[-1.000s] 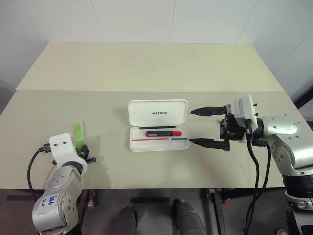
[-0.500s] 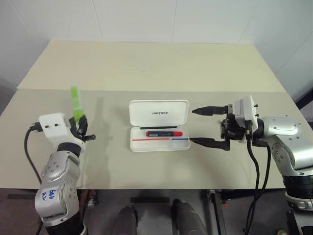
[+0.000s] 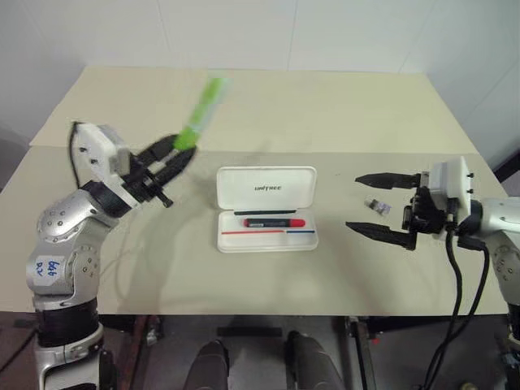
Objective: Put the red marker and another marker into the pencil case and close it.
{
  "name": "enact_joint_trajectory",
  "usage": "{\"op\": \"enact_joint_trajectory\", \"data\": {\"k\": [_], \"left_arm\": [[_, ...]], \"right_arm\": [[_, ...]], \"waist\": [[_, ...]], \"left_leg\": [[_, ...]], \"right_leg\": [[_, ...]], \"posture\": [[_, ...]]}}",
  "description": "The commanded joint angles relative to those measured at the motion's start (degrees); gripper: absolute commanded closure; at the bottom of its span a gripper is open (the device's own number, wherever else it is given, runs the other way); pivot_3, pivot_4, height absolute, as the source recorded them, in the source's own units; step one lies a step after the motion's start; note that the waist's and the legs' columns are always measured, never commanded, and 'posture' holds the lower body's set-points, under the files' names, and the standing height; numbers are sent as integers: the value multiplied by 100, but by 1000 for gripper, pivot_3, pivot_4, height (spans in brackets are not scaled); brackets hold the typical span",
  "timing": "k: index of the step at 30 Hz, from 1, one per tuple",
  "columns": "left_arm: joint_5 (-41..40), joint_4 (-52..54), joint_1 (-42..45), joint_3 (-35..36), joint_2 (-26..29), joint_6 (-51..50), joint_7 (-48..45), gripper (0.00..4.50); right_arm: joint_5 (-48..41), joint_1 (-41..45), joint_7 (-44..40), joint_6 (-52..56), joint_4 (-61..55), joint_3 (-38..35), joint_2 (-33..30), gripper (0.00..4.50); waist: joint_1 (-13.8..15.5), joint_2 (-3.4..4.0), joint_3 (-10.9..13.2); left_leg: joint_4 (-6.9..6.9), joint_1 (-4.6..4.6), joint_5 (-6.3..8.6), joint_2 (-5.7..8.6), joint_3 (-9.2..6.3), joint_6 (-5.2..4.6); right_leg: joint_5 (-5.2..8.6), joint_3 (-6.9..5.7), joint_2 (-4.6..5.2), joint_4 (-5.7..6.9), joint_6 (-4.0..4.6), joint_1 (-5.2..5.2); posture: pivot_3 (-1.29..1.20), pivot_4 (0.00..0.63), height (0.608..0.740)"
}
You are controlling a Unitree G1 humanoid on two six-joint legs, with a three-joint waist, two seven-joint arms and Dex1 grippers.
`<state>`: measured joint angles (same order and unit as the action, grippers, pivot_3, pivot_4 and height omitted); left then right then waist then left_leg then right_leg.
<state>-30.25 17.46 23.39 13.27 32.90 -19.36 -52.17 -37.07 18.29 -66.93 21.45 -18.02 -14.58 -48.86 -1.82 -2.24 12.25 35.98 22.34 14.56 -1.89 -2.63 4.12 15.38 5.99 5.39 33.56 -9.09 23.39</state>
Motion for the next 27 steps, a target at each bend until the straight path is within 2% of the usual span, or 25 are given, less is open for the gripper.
{"op": "enact_joint_trajectory", "data": {"k": [1,8,16,27], "left_arm": [[-220,-125,28,-372,209,338,-978,3498],[372,-1227,669,-1159,258,597,-1485,3498],[933,-1539,584,-2011,465,647,-2044,3498],[1637,-1831,609,-2184,763,621,-1799,3498]], "right_arm": [[-581,-43,268,380,-796,-306,-117,0],[-675,-455,524,565,-1332,-398,-174,0],[-518,-852,792,411,-1462,-537,-132,0],[-455,-1003,1135,320,-1595,-533,-50,0]], "waist": [[-16,0,0],[38,-1,0],[-15,0,1],[16,0,1]], "left_leg": [[-3,-2,1,-3,0,0],[18,6,-2,-2,-1,-7],[8,4,-5,-2,0,-11],[12,4,-5,-1,-1,-11]], "right_leg": [[-1,0,-2,2,-6,1],[8,0,-2,-3,11,-2],[2,1,-2,11,1,6],[8,1,0,12,11,5]], "posture": [[0,150,740],[0,150,740],[0,150,740],[0,150,740]]}}
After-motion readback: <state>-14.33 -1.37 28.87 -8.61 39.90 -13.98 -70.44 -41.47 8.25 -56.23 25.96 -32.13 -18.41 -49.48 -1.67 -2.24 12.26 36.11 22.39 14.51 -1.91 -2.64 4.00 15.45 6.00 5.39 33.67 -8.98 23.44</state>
